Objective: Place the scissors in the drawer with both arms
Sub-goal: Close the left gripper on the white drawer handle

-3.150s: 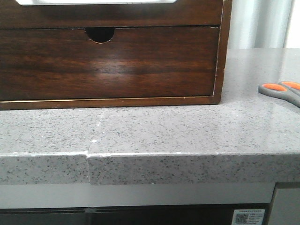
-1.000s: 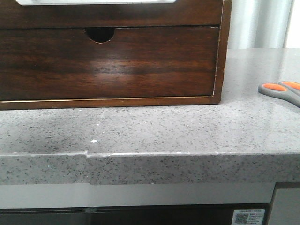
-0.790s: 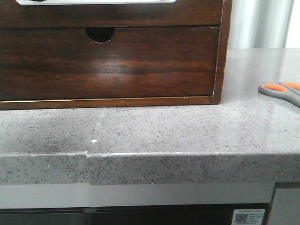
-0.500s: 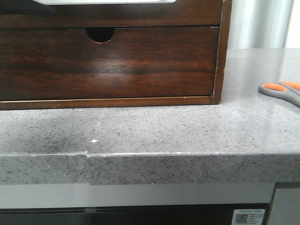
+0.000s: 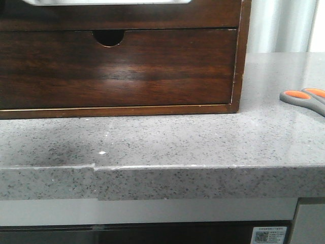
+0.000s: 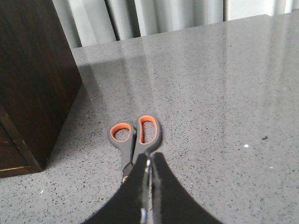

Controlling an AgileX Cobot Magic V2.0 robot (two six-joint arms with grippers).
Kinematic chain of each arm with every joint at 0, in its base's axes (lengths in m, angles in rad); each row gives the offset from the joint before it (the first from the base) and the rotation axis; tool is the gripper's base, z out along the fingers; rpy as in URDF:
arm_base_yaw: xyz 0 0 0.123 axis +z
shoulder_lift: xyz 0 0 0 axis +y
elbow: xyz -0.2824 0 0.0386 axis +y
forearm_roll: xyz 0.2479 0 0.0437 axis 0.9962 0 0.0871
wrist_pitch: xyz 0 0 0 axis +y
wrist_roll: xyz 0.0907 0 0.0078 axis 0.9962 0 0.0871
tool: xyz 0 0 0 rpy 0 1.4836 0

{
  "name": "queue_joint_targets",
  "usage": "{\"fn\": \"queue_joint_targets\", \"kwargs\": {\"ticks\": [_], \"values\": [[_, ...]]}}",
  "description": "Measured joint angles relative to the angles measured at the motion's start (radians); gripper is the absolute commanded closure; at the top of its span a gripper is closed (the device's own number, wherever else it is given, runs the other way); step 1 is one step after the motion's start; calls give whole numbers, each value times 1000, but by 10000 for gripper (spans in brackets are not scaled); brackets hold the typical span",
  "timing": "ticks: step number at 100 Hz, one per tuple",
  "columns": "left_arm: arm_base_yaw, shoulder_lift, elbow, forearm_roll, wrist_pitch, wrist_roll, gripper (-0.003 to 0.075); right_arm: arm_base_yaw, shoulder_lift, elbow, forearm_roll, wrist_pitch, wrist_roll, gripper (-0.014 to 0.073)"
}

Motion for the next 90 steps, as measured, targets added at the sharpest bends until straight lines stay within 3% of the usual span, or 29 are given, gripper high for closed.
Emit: {"fn": "queue_joint_targets", "kwargs": {"ticks": [7, 56, 90], "values": [[0, 0, -5, 0, 0, 2, 743, 0, 0, 0, 0, 0, 0, 655], [0, 0, -5, -2, 0, 2, 742, 0, 0, 0, 0, 0, 0, 655], [-53, -33, 10, -3, 38, -4, 742, 0, 0, 0, 0, 0, 0, 655]]}}
